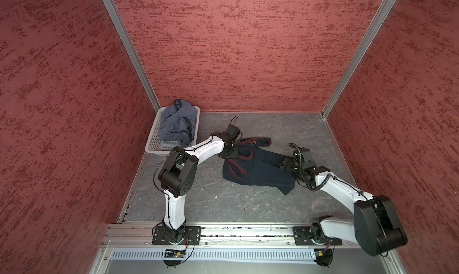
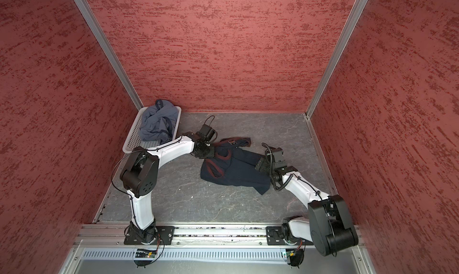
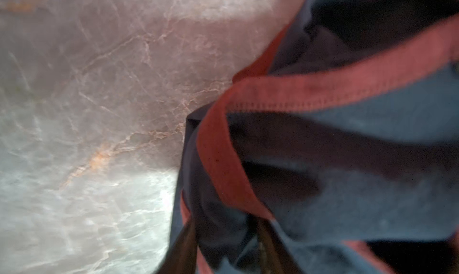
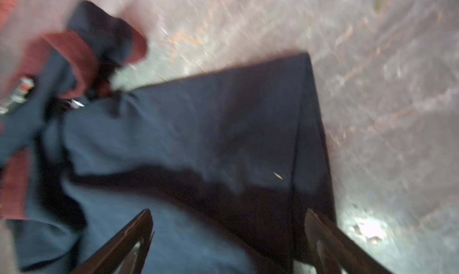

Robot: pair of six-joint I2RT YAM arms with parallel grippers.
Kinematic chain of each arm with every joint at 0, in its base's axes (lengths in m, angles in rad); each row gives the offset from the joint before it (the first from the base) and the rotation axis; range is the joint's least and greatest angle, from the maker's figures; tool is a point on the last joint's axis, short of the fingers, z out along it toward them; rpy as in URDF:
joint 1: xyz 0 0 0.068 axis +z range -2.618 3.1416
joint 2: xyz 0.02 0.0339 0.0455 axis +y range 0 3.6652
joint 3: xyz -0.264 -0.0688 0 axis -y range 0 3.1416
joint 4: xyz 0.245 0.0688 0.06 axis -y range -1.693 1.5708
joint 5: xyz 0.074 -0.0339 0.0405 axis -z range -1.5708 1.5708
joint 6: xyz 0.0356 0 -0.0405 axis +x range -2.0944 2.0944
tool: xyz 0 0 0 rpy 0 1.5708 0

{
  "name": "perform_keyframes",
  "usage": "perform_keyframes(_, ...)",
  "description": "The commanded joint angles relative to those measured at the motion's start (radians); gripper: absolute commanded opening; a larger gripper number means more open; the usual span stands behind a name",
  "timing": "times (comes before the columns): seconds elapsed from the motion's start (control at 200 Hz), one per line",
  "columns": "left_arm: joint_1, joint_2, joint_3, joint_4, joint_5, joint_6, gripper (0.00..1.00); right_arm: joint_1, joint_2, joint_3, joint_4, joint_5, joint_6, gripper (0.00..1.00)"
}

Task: Fold and stack tank tops
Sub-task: Smooth out the tank top at the center of the table.

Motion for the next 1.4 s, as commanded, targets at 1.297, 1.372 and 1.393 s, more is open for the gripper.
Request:
perform_keyframes(1.297,0.393,-0.490,-0.089,0.006,0.148,-0.052,0.00,-0.180,0.047,0.547,-0.234,0.081,-0.273,0.22)
perform_keyframes(1.372,0.376,-0.439,-0.073,0.007,0.158,-0.054,0.00,-0.189,0.158,0.567,-0.249,0.083,-0.268,0.63)
perform_keyframes(1.393,0.371,-0.429,-0.070,0.009,0.158,-0.053,0.00,-0.190,0.168,0.569,-0.260,0.099,-0.263,0.69)
